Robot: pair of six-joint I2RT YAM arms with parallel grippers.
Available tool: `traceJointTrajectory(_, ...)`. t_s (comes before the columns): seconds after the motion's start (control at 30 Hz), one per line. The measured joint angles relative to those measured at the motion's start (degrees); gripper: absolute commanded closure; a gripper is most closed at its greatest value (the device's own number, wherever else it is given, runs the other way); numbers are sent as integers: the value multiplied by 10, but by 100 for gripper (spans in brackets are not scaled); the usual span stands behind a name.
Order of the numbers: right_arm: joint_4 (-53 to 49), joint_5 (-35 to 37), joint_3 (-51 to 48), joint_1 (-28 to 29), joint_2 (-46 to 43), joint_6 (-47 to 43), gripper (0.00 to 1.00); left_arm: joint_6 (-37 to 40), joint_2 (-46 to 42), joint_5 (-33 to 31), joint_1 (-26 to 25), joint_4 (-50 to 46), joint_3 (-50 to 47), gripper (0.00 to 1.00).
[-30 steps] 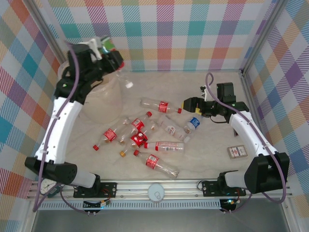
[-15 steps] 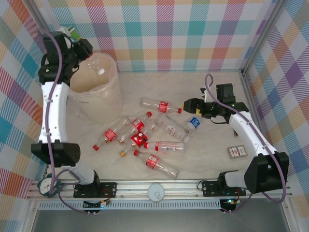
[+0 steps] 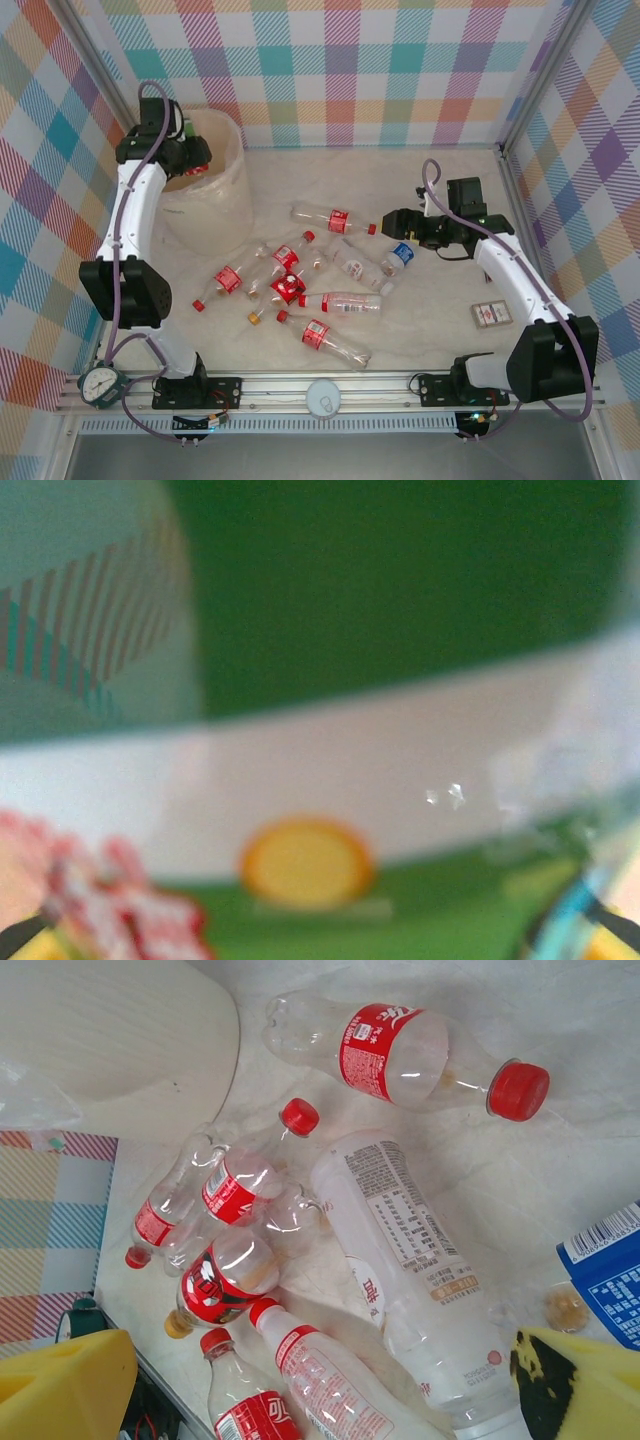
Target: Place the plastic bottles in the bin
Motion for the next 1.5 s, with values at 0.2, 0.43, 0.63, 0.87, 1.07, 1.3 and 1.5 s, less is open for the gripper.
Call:
traceJointTrajectory(0.2,-3,28,0,0,4,0,1,28,0,-3,0,8,-53,100)
traceJointTrajectory(0.43,-2,81,0,0,3,6,1,42,0,3,-4,22,-78,100)
traceJointTrajectory(0.63,-2,143,-1,0,-4,27,1,40,5,5,-11,52,-109,83)
traceJointTrajectory(0.87,-12,240,-8,-4,-45,64,1,24,34,-3,-30,91,-136,62)
traceJointTrajectory(1.07,-24,265,-26,-22,-71,81,1,13,51,-4,-38,107,-140,22)
traceJointTrajectory(1.3,-35,266,-33,-27,-72,87,1,4,52,-4,-43,107,-140,0)
traceJointTrajectory(1.5,-48,259,-33,-27,-67,94,5,3,52,-5,-44,103,-131,0)
